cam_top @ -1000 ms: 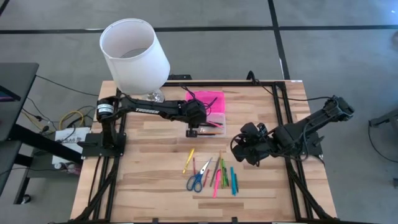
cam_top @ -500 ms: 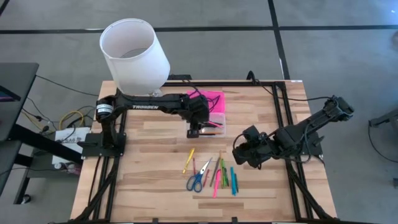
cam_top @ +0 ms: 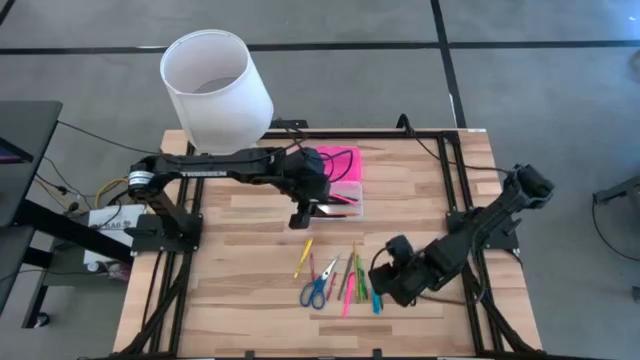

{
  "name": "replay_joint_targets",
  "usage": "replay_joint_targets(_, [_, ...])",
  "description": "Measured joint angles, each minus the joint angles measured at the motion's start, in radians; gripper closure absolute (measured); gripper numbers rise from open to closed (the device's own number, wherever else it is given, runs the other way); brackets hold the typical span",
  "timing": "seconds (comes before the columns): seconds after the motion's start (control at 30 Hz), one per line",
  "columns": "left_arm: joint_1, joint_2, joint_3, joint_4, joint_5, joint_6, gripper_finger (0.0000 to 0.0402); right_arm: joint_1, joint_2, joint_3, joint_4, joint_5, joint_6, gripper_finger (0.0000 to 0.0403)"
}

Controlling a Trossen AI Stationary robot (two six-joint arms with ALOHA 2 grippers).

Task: Pick & place school supplies into a supply box
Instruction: Put the right green crayon into the pink supply box

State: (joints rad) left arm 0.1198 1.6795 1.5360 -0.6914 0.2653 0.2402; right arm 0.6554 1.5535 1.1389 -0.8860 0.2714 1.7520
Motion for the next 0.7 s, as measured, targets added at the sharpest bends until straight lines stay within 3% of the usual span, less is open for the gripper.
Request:
replay_joint_targets(0.17, [-0.015, -0.045, 0.0, -0.009, 0.0, -0.001, 0.0263, 0.026, 0.083, 0.0, 0.074, -0.074, 0.071, 0.0296])
replay_joint_targets(0.7, [-0.017, -0.106, -0.001, -0.038, -0.003, -0.038, 0.0263, 0.043, 0.255, 0.0, 0.199, -0.147, 0.122, 0.0296])
